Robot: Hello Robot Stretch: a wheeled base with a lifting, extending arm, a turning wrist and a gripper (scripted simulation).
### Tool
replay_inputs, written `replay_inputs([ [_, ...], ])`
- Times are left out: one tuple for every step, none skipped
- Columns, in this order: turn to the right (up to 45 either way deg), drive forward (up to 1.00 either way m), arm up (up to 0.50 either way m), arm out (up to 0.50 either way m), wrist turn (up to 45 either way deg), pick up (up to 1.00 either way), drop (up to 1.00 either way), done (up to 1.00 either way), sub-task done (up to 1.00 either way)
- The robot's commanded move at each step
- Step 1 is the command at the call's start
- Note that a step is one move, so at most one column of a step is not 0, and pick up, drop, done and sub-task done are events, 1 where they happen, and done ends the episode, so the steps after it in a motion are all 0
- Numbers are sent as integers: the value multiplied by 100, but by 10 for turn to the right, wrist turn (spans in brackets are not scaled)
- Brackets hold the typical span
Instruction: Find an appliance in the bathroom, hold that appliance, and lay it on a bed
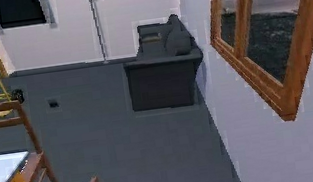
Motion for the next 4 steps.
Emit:
replay_inputs([
  [30, 0, 0, 0, 0, 0, 0, 0, 0],
  [0, 75, 0, 0, 0, 0, 0, 0, 0],
  [-30, 0, 0, 0, 0, 0, 0, 0, 0],
  [0, 15, 0, 0, 0, 0, 0, 0, 0],
])
